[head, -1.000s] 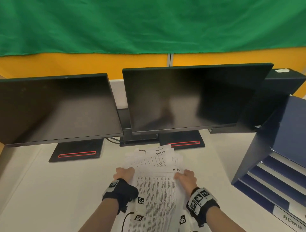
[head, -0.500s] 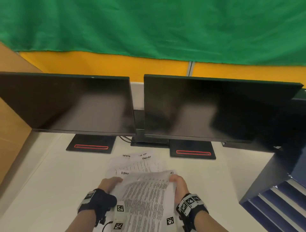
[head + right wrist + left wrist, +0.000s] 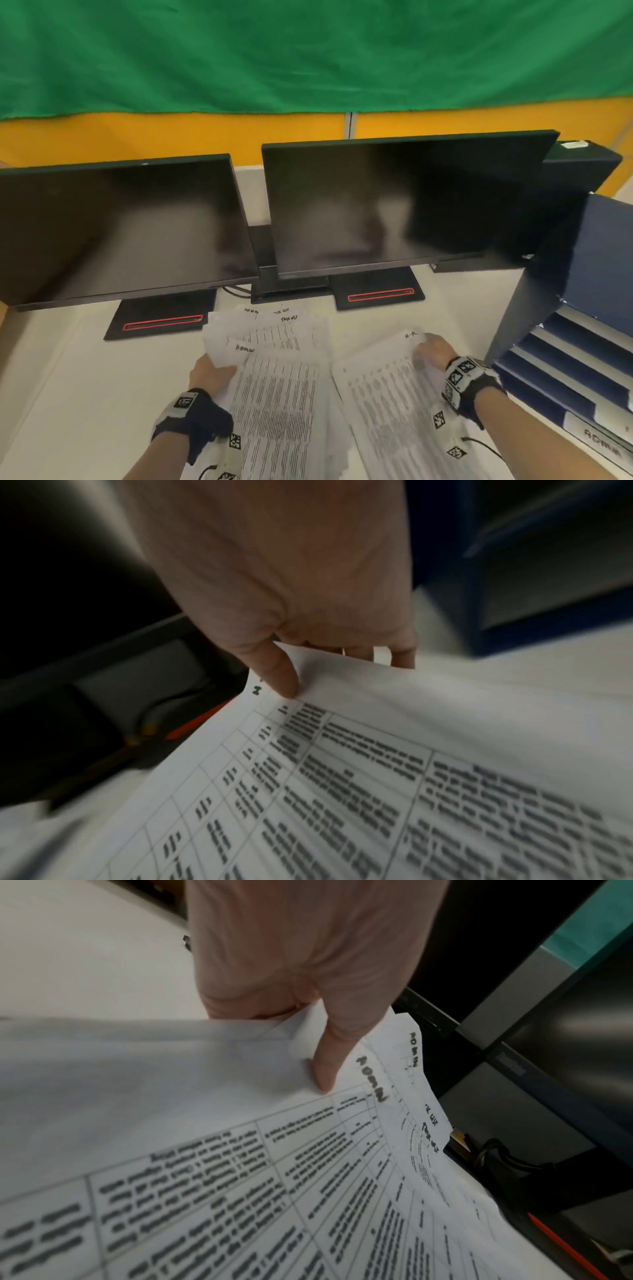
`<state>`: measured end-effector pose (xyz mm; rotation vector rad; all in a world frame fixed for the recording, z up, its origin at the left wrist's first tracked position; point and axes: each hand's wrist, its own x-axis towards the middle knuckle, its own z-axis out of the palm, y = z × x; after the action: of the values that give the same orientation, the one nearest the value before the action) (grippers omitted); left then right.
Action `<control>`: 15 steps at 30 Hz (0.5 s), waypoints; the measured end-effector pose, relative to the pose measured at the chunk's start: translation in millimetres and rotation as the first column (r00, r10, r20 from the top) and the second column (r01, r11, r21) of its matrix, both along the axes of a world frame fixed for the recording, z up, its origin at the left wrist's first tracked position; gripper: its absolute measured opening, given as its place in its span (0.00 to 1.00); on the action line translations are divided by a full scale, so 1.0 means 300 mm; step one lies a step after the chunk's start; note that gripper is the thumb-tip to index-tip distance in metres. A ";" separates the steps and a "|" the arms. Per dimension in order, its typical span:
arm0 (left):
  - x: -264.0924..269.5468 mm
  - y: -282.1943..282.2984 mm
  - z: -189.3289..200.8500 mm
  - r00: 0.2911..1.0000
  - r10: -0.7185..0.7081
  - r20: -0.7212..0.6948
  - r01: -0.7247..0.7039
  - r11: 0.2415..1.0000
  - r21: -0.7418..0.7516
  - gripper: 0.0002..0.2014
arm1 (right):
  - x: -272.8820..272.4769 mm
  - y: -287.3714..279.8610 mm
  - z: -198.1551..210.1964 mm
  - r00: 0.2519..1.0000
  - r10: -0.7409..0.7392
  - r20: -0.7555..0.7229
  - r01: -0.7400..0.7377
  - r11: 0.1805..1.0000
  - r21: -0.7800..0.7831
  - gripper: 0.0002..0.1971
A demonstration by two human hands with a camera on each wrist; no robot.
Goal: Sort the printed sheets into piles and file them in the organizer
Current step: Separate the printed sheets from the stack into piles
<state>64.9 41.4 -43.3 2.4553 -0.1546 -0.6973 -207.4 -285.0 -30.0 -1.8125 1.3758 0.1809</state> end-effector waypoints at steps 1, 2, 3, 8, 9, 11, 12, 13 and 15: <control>0.005 0.004 -0.013 1.000 0.008 0.009 -0.008 1.000 -0.009 0.20 | -0.039 -0.031 0.003 0.998 -0.016 -0.053 0.013 0.999 -0.050 0.16; 0.003 0.008 -0.018 1.000 0.020 0.008 -0.020 1.000 -0.012 0.19 | -0.072 -0.058 -0.004 0.996 -0.044 -0.084 0.035 0.994 -0.106 0.18; 0.004 0.012 -0.029 1.000 0.018 0.013 -0.018 1.000 -0.014 0.19 | -0.097 -0.072 -0.007 0.991 -0.082 -0.105 0.066 0.987 -0.146 0.19; -0.007 0.016 -0.053 0.997 0.060 0.038 -0.060 0.998 -0.011 0.18 | -0.122 0.011 0.014 0.978 -0.199 -0.059 0.159 0.902 -0.402 0.29; -0.010 0.017 -0.059 0.996 0.069 0.049 -0.069 0.997 -0.018 0.18 | -0.112 0.064 0.009 0.983 -0.144 -0.109 0.074 0.872 -0.483 0.31; -0.020 0.018 -0.066 0.993 0.095 0.066 -0.093 0.995 -0.035 0.16 | -0.082 0.193 -0.029 0.978 -0.020 -0.209 -0.098 0.835 -0.542 0.31; -0.030 0.020 -0.064 0.992 0.107 0.068 -0.104 0.994 -0.044 0.16 | -0.068 0.260 -0.052 0.966 0.027 -0.258 -0.160 0.846 -0.508 0.31; -0.035 0.019 -0.069 0.991 0.110 0.075 -0.106 0.993 -0.058 0.16 | -0.055 0.315 -0.073 0.958 0.055 -0.283 -0.186 0.869 -0.458 0.30; -0.041 0.019 -0.073 0.990 0.122 0.066 -0.117 0.991 -0.070 0.17 | -0.036 0.379 -0.112 0.947 0.049 -0.318 -0.181 0.898 -0.401 0.29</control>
<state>52.5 47.1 -65.3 2.4048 -0.0552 -0.5467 -218.1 -171.2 -63.4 -2.3118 1.6121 0.2411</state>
